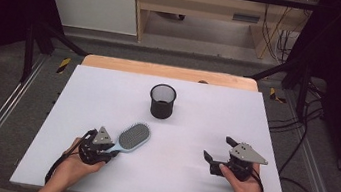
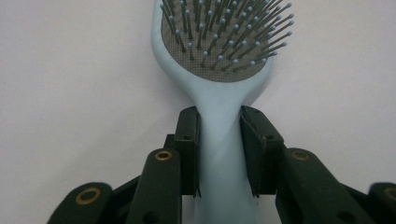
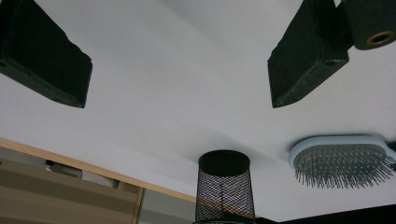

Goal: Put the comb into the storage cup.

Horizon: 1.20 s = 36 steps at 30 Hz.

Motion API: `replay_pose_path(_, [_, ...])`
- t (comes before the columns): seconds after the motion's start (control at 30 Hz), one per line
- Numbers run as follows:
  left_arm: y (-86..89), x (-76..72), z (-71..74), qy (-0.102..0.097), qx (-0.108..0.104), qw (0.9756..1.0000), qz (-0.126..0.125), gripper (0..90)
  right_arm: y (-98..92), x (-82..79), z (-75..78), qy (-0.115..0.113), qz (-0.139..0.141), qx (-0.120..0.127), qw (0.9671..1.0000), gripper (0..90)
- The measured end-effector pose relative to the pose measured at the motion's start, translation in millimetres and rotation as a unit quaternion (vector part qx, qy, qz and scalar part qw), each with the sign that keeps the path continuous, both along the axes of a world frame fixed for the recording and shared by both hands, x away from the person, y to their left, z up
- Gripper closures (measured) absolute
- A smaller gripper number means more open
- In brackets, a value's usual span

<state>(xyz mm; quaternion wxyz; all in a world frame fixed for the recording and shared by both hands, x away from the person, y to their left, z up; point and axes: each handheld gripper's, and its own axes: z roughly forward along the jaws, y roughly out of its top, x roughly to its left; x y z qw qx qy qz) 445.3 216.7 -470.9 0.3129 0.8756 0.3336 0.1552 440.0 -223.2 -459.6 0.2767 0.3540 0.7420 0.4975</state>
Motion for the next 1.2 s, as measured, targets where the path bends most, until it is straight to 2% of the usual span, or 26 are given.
replay_pose_path(0.33, [0.8, -0.3, 0.0, -0.006, -0.003, 0.9999, -0.012, 69.3, -0.2, 0.0, -0.1, 0.000, 0.000, 0.001, 1.0000, 6.5])
replay_pose_path(0.47, [1.0, -0.1, 1.3, -0.010, -0.016, 0.9997, -0.013, 69.3, -0.1, -0.2, -0.1, 0.001, 0.000, 0.002, 1.0000, 6.5])
replay_pose_path(0.67, [1.2, 0.1, 6.2, -0.027, -0.046, 0.9985, -0.015, 69.3, 0.0, -0.1, -0.3, 0.001, 0.000, 0.002, 1.0000, 6.5])
replay_pose_path(0.73, [0.7, -0.6, 8.4, -0.036, -0.050, 0.9980, -0.017, 69.4, 0.5, -0.3, -0.3, 0.002, 0.001, 0.002, 1.0000, 6.5])
replay_pose_path(0.97, [2.8, -0.7, 15.0, -0.054, -0.087, 0.9946, -0.014, 69.4, 2.3, -0.7, -0.4, 0.003, 0.003, 0.004, 1.0000, 6.4])
replay_pose_path(1.1, [2.6, -1.9, 19.1, -0.069, -0.097, 0.9928, -0.015, 69.4, 3.0, -1.1, -0.2, 0.004, 0.003, 0.008, 1.0000, 6.3])
replay_pose_path(1.2, [1.1, -2.6, 24.6, -0.083, -0.110, 0.9903, -0.014, 69.4, 4.3, -2.0, 0.6, 0.006, 0.003, 0.017, 0.9998, 6.3])
